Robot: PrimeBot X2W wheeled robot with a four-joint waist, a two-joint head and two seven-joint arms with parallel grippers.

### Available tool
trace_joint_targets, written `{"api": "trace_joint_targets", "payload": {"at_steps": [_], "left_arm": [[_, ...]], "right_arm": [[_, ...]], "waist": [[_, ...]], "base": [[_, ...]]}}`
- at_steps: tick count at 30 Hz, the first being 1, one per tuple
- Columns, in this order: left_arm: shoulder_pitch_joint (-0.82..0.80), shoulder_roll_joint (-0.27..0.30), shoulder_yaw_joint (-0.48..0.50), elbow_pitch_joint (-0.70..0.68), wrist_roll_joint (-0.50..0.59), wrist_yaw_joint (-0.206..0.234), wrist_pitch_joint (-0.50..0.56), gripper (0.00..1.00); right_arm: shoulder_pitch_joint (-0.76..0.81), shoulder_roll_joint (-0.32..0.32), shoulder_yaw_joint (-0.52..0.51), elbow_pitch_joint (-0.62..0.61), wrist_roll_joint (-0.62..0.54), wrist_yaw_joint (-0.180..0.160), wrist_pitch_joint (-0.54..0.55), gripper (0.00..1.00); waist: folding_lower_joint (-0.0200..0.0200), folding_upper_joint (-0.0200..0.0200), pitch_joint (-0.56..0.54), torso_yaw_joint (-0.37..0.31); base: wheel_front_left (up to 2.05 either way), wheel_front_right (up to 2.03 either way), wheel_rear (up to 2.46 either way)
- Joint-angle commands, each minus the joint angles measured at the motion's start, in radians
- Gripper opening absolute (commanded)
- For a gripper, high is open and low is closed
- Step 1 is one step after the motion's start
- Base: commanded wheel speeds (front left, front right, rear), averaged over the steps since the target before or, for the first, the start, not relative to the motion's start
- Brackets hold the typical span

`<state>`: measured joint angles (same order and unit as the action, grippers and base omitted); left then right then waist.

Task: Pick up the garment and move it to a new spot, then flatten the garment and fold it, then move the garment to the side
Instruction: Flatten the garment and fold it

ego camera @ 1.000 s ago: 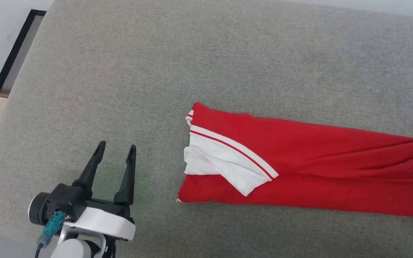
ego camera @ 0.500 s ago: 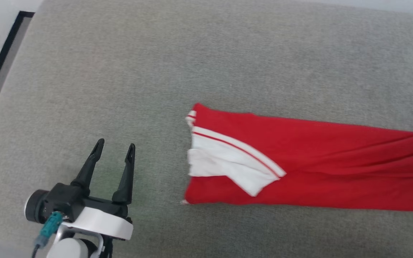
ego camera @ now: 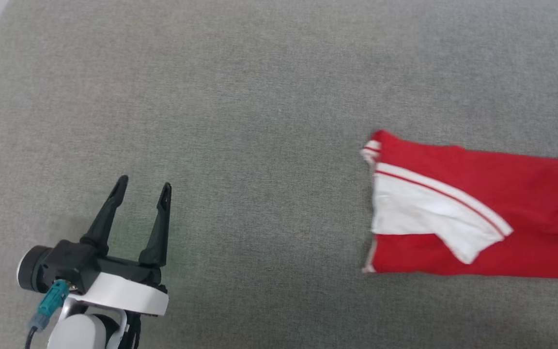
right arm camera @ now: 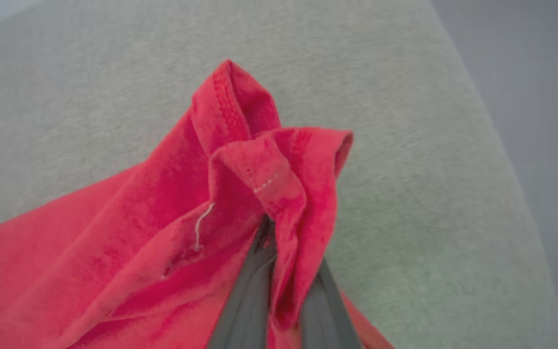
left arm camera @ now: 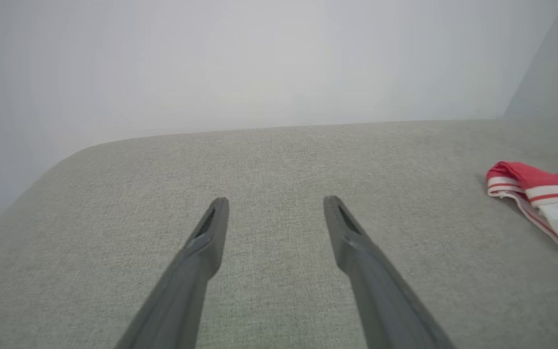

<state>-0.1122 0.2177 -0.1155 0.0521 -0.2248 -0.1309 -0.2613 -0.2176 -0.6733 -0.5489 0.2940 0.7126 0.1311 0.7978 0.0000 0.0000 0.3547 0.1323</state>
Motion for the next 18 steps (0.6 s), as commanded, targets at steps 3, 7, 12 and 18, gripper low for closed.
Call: {"api": "trace_joint_targets", "payload": {"at_steps": [3, 7, 12, 18], "left_arm": [[-0.012, 0.007, 0.002, -0.008, -0.005, 0.001, -0.005, 1.0], [-0.017, 0.011, 0.003, -0.005, -0.002, 0.001, -0.005, 1.0], [-0.017, 0.007, 0.006, 0.006, -0.001, 0.001, -0.005, 1.0], [-0.003, -0.007, 0.016, 0.025, 0.002, 0.001, -0.005, 1.0]], "right_arm": [[-0.019, -0.018, -0.06, 0.039, -0.014, -0.001, -0.011, 0.0], [-0.028, -0.043, -0.079, 0.077, -0.012, -0.001, -0.02, 0.0], [-0.036, -0.038, -0.031, 0.061, 0.035, 0.0, -0.023, 0.0], [0.016, -0.019, 0.085, -0.088, 0.1, 0.0, 0.017, 0.0]], "waist": [[0.0, 0.0, 0.005, -0.01], [0.0, 0.0, 0.007, -0.015], [0.0, 0.0, 0.001, -0.018], [0.0, 0.0, -0.021, -0.012]], "base": [[0.0, 0.0, 0.0], [0.0, 0.0, 0.0], [0.0, 0.0, 0.0], [0.0, 0.0, 0.0]]}}
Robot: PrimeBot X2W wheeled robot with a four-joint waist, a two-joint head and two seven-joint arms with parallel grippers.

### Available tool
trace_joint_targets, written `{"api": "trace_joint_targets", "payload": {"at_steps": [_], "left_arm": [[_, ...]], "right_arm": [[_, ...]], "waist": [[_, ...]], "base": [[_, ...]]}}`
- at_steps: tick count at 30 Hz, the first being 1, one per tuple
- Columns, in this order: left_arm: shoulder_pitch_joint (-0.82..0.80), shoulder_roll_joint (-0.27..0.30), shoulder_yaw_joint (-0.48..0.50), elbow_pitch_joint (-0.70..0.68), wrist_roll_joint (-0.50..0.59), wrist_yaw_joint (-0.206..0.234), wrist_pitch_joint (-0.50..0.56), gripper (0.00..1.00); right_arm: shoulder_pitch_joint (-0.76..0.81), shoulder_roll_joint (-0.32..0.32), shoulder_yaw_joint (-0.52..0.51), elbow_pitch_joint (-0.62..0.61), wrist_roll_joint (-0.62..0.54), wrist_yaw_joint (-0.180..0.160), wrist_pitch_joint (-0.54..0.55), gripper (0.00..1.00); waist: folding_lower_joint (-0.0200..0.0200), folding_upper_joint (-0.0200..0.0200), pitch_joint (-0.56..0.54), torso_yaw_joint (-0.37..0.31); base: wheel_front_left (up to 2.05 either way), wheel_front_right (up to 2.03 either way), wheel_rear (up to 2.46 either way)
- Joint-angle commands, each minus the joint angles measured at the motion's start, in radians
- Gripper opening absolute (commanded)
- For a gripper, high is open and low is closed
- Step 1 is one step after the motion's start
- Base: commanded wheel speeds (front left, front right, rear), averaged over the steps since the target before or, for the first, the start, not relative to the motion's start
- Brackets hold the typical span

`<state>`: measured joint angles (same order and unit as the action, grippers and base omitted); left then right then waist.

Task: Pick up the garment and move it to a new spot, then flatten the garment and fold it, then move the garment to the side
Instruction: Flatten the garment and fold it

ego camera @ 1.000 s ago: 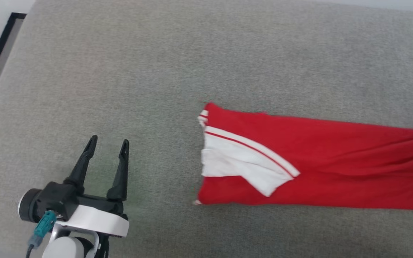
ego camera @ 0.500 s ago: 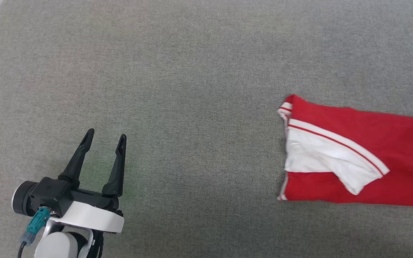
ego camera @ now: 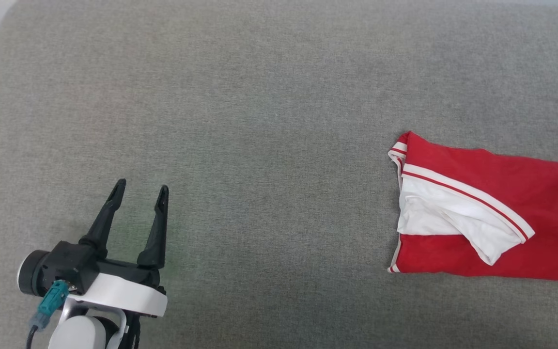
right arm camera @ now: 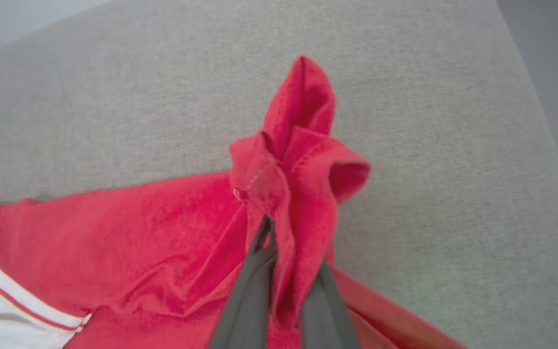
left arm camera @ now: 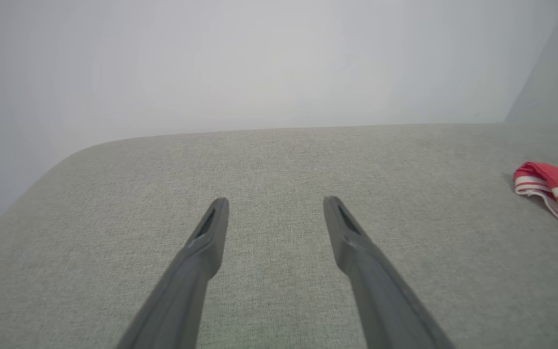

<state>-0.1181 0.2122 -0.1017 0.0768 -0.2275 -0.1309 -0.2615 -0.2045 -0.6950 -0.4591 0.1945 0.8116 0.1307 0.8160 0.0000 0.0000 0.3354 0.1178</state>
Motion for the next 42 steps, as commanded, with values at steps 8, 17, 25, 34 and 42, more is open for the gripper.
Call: {"api": "trace_joint_targets", "payload": {"at_steps": [8, 17, 25, 34, 42], "left_arm": [[0.019, -0.023, 0.007, 0.02, -0.001, 0.001, -0.005, 1.0], [-0.001, -0.043, -0.011, 0.02, 0.002, 0.001, -0.005, 1.0], [-0.014, -0.063, -0.011, 0.023, -0.01, 0.001, -0.005, 1.0], [-0.026, -0.071, -0.024, 0.034, -0.013, 0.001, -0.005, 1.0], [-0.009, -0.055, -0.025, 0.055, -0.028, 0.001, -0.005, 1.0]], "right_arm": [[0.082, 0.086, 0.149, -0.345, 0.035, 0.0, 0.107, 0.0], [0.045, 0.149, 0.391, -0.524, 0.011, 0.0, 0.193, 0.0], [-0.046, 0.168, 0.584, -0.474, -0.067, 0.0, 0.181, 0.0], [-0.106, 0.172, 0.665, -0.332, -0.074, 0.0, 0.103, 0.0], [-0.133, 0.187, 0.676, -0.278, -0.04, 0.0, 0.02, 1.0]], "waist": [[0.0, 0.0, -0.028, 0.045], [0.0, 0.0, -0.03, 0.098], [0.0, 0.0, -0.02, 0.124], [0.0, 0.0, -0.008, 0.131], [0.0, 0.0, -0.043, 0.091]], "base": [[0.0, 0.0, 0.0], [0.0, 0.0, 0.0], [0.0, 0.0, 0.0], [0.0, 0.0, 0.0], [0.0, 0.0, 0.0]]}}
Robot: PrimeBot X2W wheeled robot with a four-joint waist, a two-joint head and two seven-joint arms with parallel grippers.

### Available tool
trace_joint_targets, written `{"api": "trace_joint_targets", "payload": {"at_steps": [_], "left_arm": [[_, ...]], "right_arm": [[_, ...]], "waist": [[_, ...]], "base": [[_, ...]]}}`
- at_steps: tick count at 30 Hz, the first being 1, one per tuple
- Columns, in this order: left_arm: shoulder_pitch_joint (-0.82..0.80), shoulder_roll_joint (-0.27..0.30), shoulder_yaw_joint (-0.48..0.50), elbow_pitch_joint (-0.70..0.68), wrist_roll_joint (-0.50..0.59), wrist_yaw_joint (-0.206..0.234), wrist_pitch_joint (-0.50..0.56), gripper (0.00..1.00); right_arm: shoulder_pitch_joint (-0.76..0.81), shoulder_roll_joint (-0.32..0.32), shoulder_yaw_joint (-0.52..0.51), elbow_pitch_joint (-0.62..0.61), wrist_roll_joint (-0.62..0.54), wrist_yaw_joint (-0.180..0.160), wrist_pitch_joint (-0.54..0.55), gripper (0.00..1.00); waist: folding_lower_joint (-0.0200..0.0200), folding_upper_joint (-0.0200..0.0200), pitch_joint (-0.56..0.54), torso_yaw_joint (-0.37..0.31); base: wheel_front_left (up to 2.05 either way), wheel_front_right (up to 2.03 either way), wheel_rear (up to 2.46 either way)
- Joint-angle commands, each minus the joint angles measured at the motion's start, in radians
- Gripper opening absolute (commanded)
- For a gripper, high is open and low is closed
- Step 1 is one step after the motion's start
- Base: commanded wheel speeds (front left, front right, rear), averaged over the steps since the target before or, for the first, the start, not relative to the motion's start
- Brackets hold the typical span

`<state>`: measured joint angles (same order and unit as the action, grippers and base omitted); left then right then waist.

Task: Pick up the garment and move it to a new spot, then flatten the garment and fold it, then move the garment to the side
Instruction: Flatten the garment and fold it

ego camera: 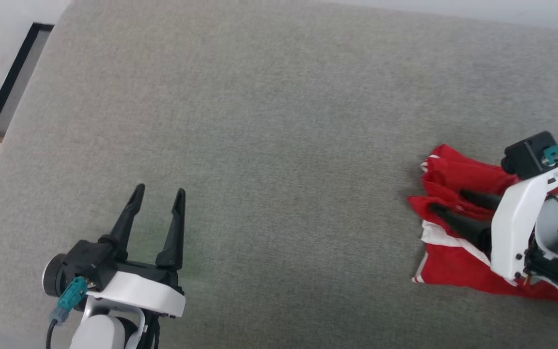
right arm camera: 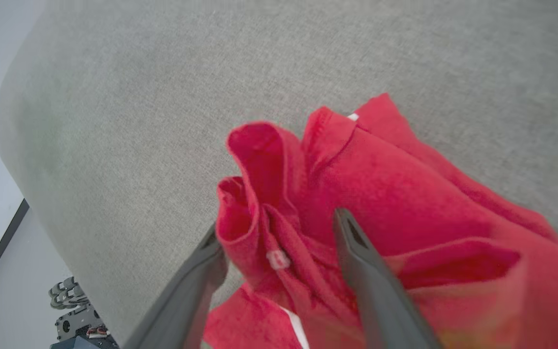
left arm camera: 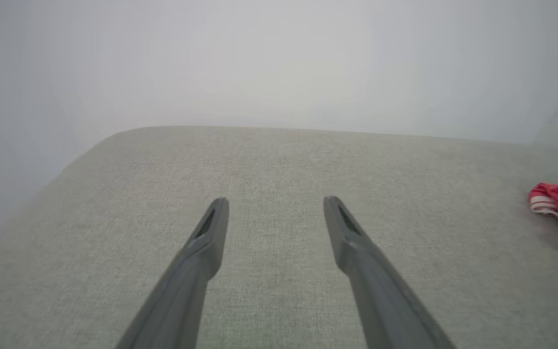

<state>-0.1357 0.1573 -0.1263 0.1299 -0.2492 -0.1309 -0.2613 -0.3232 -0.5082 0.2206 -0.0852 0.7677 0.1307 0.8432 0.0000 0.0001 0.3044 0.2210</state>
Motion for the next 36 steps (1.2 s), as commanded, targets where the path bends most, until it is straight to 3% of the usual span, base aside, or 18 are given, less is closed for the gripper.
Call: {"api": "trace_joint_targets", "payload": {"at_steps": [1, 10, 20, 30, 36], "left_arm": [[0.012, 0.004, -0.001, 0.006, -0.008, 0.001, -0.005, 1.0], [0.028, 0.021, -0.008, 0.03, -0.039, 0.001, -0.005, 1.0], [0.017, 0.02, -0.024, 0.084, -0.093, 0.001, -0.005, 1.0], [0.044, 0.013, 0.033, 0.111, -0.103, 0.001, -0.005, 1.0], [0.095, 0.005, 0.07, 0.088, -0.086, 0.001, -0.005, 1.0]], "right_arm": [[-0.016, 0.002, -0.007, 0.007, 0.01, 0.0, -0.018, 1.0], [-0.023, 0.004, -0.063, 0.104, 0.029, 0.0, -0.128, 1.0], [-0.019, 0.004, -0.138, 0.346, -0.001, 0.0, -0.512, 1.0], [-0.023, 0.005, -0.005, 0.441, 0.033, 0.0, -0.939, 1.0], [0.015, -0.001, 0.061, 0.482, 0.044, 0.0, -1.068, 1.0]], "waist": [[0.0, -0.0001, -0.019, -0.02], [0.0, -0.0001, -0.084, -0.106], [0.0, -0.0001, -0.124, -0.202], [0.0, -0.0001, -0.178, -0.27], [0.0, -0.0001, -0.222, -0.278]], "base": [[0.0, 0.0, 0.0], [0.0, 0.0, 0.0], [0.0, 0.0, 0.0], [0.0, 0.0, 0.0], [0.0, 0.0, 0.0]]}}
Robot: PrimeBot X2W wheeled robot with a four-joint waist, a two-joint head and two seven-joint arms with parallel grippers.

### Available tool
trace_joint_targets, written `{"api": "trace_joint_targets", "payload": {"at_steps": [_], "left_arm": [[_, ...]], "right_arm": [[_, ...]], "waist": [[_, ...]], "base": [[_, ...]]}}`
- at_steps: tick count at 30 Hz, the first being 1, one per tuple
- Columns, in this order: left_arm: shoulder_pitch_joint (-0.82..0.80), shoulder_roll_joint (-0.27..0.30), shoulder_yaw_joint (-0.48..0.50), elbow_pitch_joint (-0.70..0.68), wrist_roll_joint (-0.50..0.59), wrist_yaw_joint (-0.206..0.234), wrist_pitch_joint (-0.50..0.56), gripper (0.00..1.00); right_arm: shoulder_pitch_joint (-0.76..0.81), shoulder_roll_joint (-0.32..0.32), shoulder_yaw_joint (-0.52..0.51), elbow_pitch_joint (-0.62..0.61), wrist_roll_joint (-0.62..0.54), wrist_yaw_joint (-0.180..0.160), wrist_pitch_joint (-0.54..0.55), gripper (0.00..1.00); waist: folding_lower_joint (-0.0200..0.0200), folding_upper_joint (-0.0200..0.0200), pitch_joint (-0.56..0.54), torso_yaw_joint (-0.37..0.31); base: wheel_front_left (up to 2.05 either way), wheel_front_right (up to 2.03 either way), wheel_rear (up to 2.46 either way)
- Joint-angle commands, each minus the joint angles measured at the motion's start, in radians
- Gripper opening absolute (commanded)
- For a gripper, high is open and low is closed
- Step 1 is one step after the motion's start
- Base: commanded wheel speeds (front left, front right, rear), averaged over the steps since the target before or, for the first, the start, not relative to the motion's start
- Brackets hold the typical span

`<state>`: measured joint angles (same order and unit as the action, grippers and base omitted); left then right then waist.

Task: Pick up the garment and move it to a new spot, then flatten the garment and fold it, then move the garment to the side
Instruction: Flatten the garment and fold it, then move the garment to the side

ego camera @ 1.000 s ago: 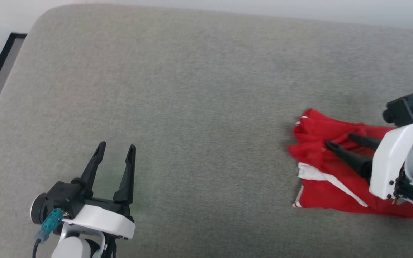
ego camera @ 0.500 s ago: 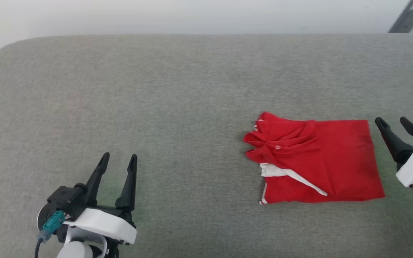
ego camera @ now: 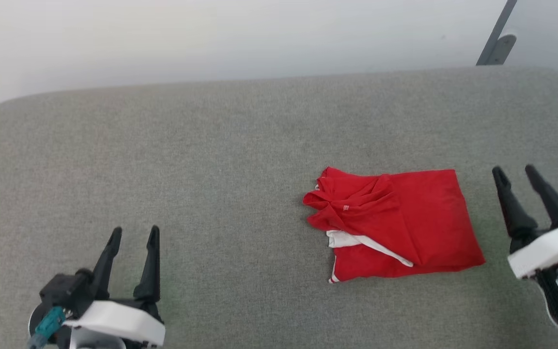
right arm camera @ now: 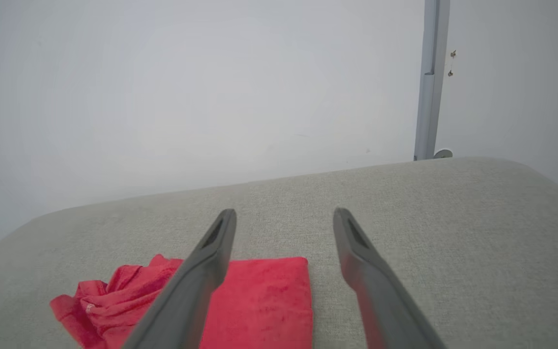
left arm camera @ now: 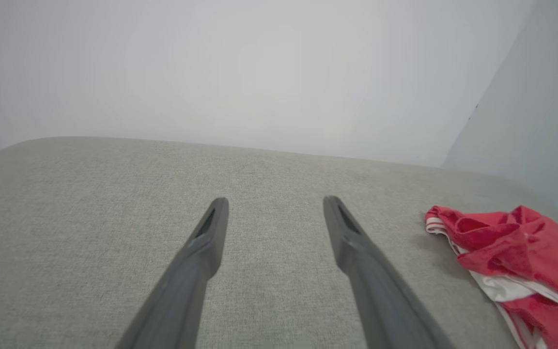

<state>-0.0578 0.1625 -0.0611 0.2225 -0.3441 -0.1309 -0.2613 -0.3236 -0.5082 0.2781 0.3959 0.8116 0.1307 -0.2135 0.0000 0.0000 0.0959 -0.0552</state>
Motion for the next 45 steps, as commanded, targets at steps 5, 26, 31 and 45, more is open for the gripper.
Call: {"api": "trace_joint_targets", "payload": {"at_steps": [5, 26, 31, 45], "left_arm": [[0.065, -0.001, 0.022, -0.039, 0.021, 0.001, -0.005, 1.0], [0.273, -0.033, 0.101, -0.222, 0.075, 0.001, -0.005, 1.0], [0.279, -0.036, 0.108, -0.236, 0.08, 0.001, -0.005, 1.0], [0.212, -0.045, 0.081, -0.235, 0.088, 0.001, -0.005, 1.0]], "right_arm": [[0.063, -0.013, -0.005, -0.009, -0.005, 0.0, -0.039, 1.0], [0.355, 0.027, -0.233, -0.258, -0.11, 0.0, -0.026, 1.0], [0.379, 0.053, -0.274, -0.303, -0.14, 0.0, 0.005, 1.0], [0.36, 0.039, -0.308, -0.341, -0.251, 0.0, 0.095, 1.0]], "waist": [[0.0, 0.0, -0.036, 0.001], [0.0, 0.0, -0.03, 0.034], [0.0, 0.0, -0.021, 0.04], [0.0, 0.0, 0.017, 0.068]], "base": [[0.0, 0.0, 0.0], [0.0, 0.0, 0.0], [0.0, 0.0, 0.0], [0.0, 0.0, 0.0]]}}
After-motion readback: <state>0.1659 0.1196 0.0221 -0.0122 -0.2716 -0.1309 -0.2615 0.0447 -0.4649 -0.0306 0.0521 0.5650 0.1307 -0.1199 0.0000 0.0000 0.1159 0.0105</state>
